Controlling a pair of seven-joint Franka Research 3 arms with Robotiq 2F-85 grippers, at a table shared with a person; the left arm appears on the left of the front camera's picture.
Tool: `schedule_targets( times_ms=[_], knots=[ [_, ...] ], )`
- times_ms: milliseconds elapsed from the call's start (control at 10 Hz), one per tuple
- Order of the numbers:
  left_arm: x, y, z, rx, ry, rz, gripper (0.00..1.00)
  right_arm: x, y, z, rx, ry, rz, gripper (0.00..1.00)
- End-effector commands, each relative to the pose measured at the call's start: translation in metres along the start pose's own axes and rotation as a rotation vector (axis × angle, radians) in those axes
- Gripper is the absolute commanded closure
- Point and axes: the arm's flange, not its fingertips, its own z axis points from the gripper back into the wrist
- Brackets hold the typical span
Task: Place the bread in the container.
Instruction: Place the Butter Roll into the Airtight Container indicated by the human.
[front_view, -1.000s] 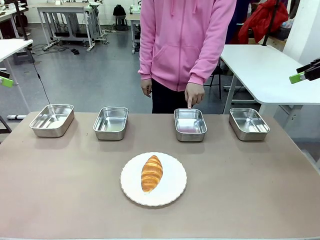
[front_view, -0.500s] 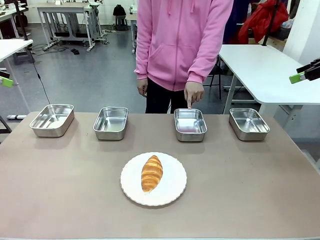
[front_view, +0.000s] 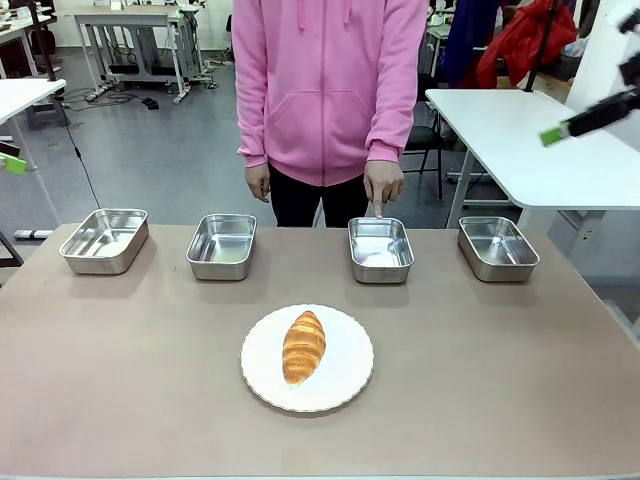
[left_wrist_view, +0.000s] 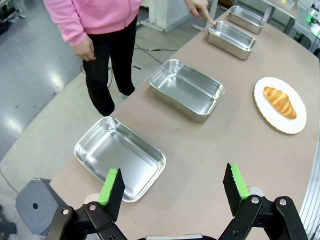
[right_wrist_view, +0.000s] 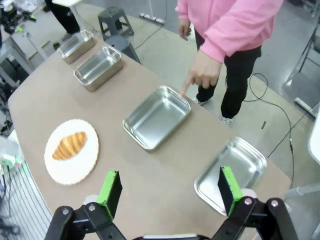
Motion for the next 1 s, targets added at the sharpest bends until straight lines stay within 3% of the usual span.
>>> schedule_targets(
  times_ms=[0,300,400,600,900],
  knots=[
    [0.001,-0.001,0.000,0.002,0.001,-0.003,0.00,0.044,0.040,-0.038,-0.058,0.017,-0.070,0.00],
    [0.001,-0.001,0.000,0.002,0.001,-0.003,0.00,0.078,0.121,-0.118,-0.039,0.128,-0.136,0.00],
    [0.001,-0.001,0.000,0.002,0.001,-0.003,0.00,0.086,0.147,-0.154,-0.104,0.150,-0.222,0.00],
    [0.001,-0.001,0.000,0.002,0.001,-0.003,0.00,0.082,0.185,-0.218,-0.215,0.257,-0.348,0.00],
    [0.001,-0.001,0.000,0.002,0.001,-0.003,0.00,0.067,0.242,-0.296,-0.263,0.427,-0.461,0.00]
  ],
)
